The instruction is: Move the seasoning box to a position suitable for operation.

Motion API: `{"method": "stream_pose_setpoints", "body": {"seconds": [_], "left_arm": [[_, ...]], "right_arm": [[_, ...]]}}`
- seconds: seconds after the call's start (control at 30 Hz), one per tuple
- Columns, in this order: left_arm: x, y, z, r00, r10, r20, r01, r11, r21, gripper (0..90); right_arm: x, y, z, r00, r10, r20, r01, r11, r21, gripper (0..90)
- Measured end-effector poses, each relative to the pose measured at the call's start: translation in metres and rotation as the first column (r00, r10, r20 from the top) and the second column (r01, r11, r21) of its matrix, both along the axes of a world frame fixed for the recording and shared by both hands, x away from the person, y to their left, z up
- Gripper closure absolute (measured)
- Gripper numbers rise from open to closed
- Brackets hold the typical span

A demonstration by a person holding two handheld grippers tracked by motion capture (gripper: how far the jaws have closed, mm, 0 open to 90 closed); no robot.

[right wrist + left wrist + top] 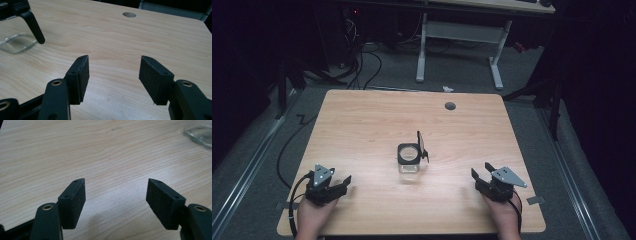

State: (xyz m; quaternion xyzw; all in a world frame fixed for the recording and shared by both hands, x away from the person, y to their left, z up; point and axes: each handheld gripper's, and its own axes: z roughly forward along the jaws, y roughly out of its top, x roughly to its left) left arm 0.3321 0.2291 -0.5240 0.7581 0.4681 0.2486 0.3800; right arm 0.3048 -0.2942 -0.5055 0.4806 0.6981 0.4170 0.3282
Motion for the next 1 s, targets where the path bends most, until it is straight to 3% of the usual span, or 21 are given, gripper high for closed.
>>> {"method": "stream_pose_setpoints", "body": {"seconds": [1.0], "left_arm": [[0.000, -0.001, 0.000, 1.0000, -0.002, -0.001, 0.002, 1.0000, -0.001, 32.6]], "right_arm": [[0.019, 0.018, 0.022, 0.9990, 0.043, 0.014, -0.043, 0.9988, 0.022, 46.2]]}}
